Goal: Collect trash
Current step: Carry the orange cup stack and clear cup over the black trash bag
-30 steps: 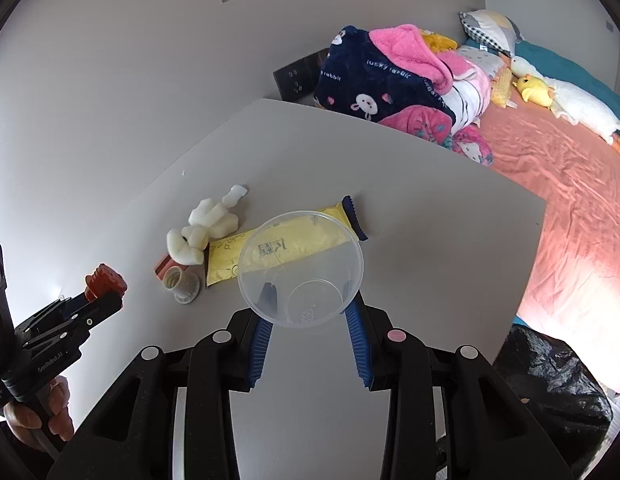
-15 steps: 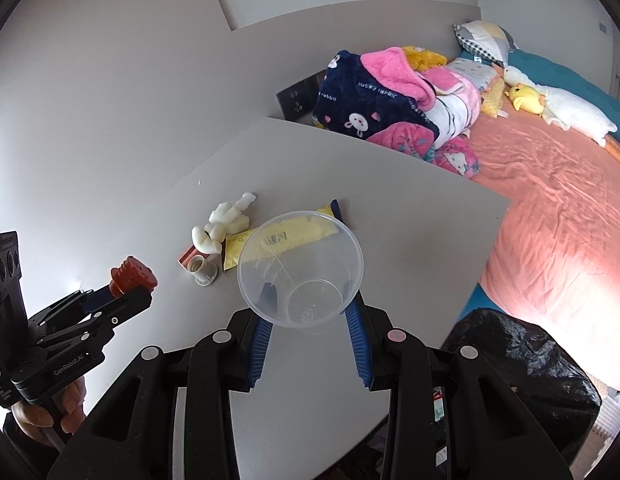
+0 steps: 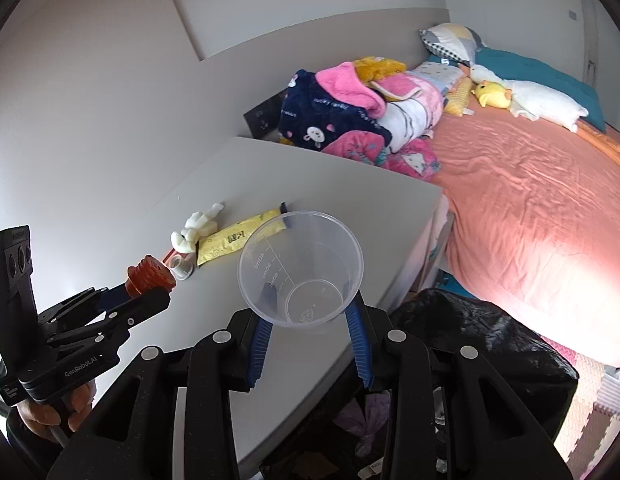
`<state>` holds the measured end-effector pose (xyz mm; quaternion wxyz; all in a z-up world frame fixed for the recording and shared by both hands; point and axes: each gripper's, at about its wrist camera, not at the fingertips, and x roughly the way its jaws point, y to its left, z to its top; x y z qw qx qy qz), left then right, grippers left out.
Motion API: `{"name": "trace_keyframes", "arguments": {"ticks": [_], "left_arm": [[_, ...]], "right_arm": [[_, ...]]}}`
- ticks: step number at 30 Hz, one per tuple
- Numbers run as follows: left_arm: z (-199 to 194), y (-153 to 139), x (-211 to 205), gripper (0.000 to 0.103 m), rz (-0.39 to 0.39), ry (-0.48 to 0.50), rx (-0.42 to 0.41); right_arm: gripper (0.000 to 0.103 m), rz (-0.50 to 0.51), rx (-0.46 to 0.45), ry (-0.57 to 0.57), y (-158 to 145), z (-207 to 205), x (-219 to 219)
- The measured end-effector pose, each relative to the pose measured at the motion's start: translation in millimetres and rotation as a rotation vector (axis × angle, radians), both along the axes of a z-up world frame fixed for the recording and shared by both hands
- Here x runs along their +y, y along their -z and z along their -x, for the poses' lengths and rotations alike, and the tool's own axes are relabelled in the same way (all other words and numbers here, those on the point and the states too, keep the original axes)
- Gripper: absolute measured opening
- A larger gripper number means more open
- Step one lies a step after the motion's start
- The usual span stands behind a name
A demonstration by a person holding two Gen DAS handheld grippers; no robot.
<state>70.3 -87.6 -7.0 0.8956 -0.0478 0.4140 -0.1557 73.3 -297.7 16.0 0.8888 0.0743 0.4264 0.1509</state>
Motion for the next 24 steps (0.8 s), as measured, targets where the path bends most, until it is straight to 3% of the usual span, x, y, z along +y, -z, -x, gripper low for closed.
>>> {"name": "trace_keyframes", "arguments": {"ticks": [24], "left_arm": [[16,-10,-103,0.042,0.021,0.260,-0.008]], "right_arm": [[0.037,-0.007,-0.044,0.205,-17,52,-100]]}}
